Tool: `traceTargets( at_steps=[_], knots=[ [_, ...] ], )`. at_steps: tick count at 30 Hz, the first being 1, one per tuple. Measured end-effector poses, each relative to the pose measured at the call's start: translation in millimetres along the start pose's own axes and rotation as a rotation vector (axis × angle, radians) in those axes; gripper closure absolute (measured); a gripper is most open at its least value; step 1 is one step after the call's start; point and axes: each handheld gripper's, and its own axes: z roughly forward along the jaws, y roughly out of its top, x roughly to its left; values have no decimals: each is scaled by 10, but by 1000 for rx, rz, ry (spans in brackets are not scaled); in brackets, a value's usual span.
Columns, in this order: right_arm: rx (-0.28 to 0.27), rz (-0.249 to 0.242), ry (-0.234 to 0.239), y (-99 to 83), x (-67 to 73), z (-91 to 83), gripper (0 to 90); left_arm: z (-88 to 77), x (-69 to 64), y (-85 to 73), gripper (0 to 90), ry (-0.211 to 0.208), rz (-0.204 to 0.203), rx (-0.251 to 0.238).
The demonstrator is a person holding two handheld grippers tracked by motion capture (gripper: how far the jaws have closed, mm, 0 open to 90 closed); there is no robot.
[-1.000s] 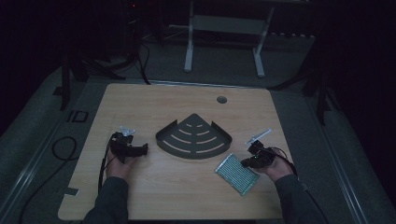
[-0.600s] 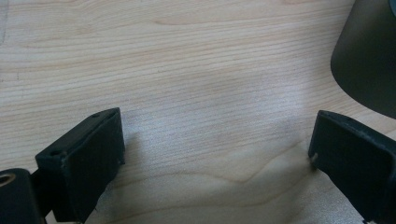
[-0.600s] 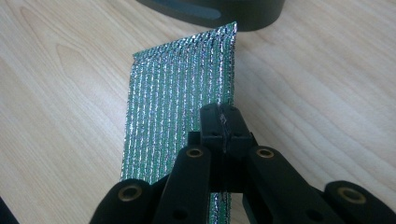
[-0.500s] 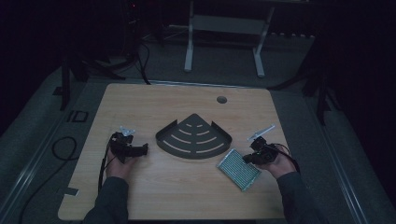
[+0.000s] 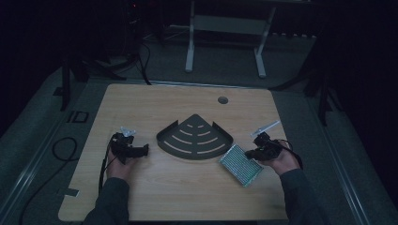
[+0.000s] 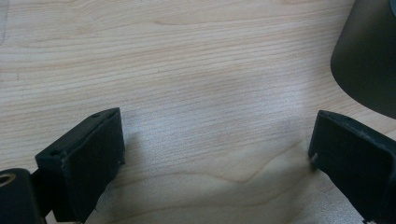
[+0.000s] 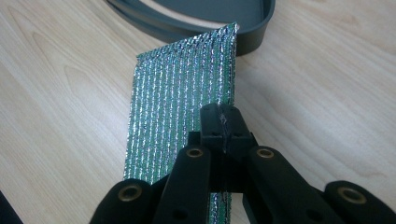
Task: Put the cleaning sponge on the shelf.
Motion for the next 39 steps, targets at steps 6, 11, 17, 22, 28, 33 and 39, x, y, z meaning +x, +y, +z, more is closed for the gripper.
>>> traceTargets(
  at_steps=[6, 11, 17, 22, 28, 33, 39],
  knots=[
    [-14, -11, -7, 62, 4, -71, 898, 0, 0, 0, 38, 0, 0, 0],
    [-27, -25, -17, 133, 22, -155, 897, 0, 0, 0, 38, 0, 0, 0],
    [-36, -36, -20, 231, 26, -226, 897, -1, 1, 0, 38, -1, 0, 1],
    [-44, -40, -24, 313, 26, -253, 897, -1, 0, 1, 38, -1, -1, 1],
    [-46, -53, -36, 416, 29, -250, 897, 0, -1, 0, 37, -1, -2, 0],
    [-57, -62, -45, 506, 30, -239, 897, 1, -1, 0, 38, -1, -2, -1],
    [-57, -63, -43, 579, 10, -208, 897, 1, 0, 0, 38, 0, 0, -1]
  ],
)
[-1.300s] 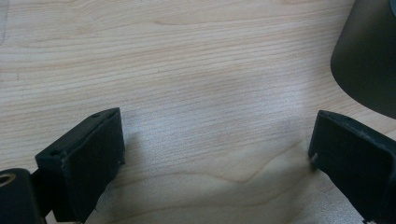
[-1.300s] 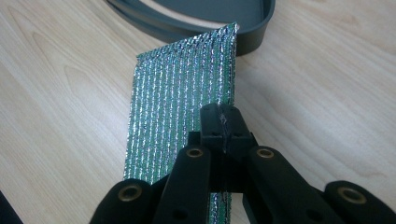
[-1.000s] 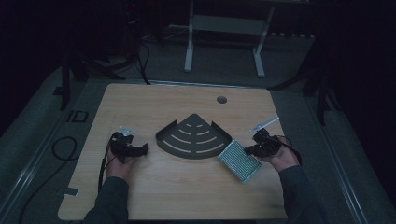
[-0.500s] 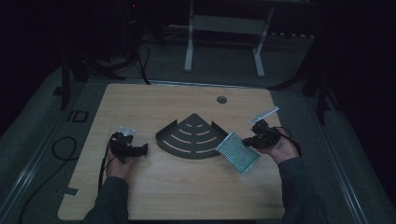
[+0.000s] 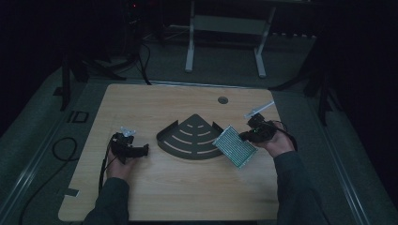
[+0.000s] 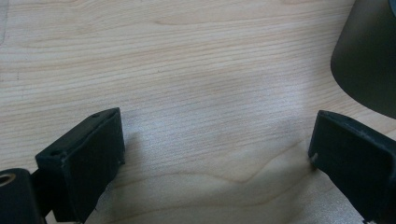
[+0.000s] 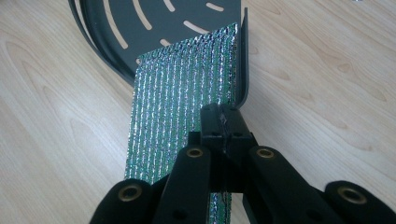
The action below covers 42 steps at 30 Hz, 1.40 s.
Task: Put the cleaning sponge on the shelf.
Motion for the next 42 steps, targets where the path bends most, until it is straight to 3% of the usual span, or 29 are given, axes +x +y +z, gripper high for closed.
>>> traceTargets(
  at_steps=[30, 42],
  knots=[
    [-30, 33, -17, 286, -122, 121, 898, 1, -1, 0, 37, 1, -1, 0],
    [-30, 63, -8, 384, -213, 280, 898, 1, -2, 1, 36, 2, 0, 1]
  ],
)
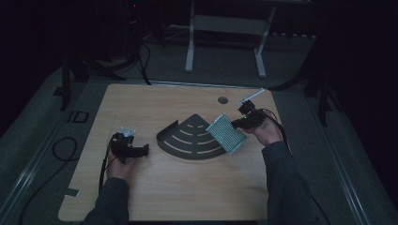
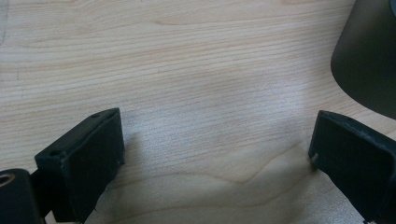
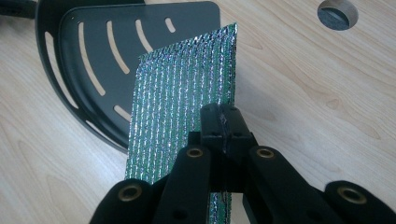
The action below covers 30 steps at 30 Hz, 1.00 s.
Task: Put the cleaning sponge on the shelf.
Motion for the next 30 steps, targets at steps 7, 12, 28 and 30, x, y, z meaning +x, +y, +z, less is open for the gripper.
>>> traceTargets(
  at_steps=[7, 12, 28, 30],
  knots=[
    [-11, 5, -3, 34, -12, 27, 897, 0, 0, 0, 36, 0, -1, -1],
    [-20, 18, -7, 56, -39, 70, 898, 1, -2, 0, 36, 0, -2, -2],
    [-31, 18, 1, 166, -20, 219, 898, 0, -1, 0, 36, 0, -2, -1],
    [-35, 18, 0, 185, -17, 224, 898, 0, -1, 0, 36, 0, -2, -1]
  ],
)
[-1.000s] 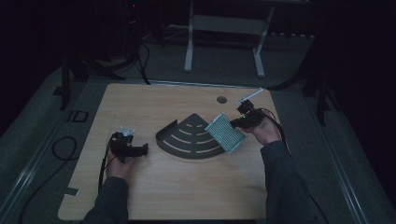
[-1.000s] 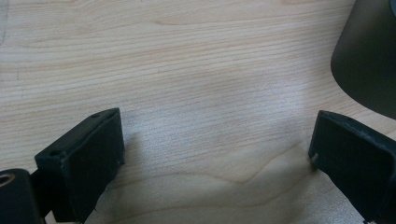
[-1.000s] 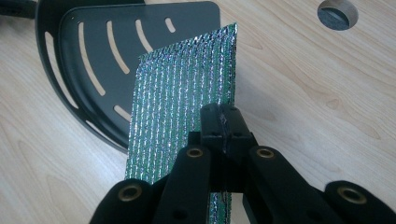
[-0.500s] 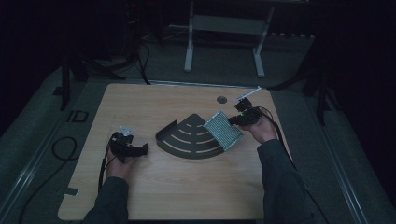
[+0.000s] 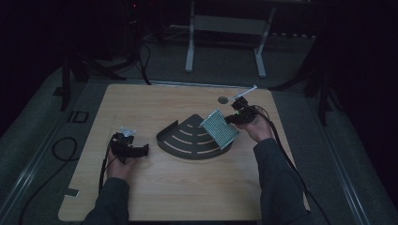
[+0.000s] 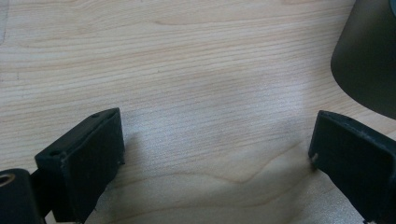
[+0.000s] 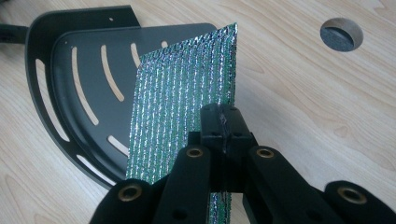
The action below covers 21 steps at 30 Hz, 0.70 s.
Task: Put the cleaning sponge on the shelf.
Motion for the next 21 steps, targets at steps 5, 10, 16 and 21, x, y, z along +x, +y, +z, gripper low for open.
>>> traceTargets(
  at_steps=[5, 10, 16, 21],
  knots=[
    [-1, -1, -6, 27, -8, 29, 897, 0, 0, 0, 36, 0, 0, 0],
    [2, -4, -6, 39, -15, 79, 897, 0, 0, 0, 36, -1, 0, 0],
    [10, -17, -11, 44, -2, 157, 897, 1, 0, 0, 36, -1, 0, 0],
    [8, -32, -7, 40, 22, 188, 898, 1, 0, 0, 36, -1, 0, 0]
  ],
)
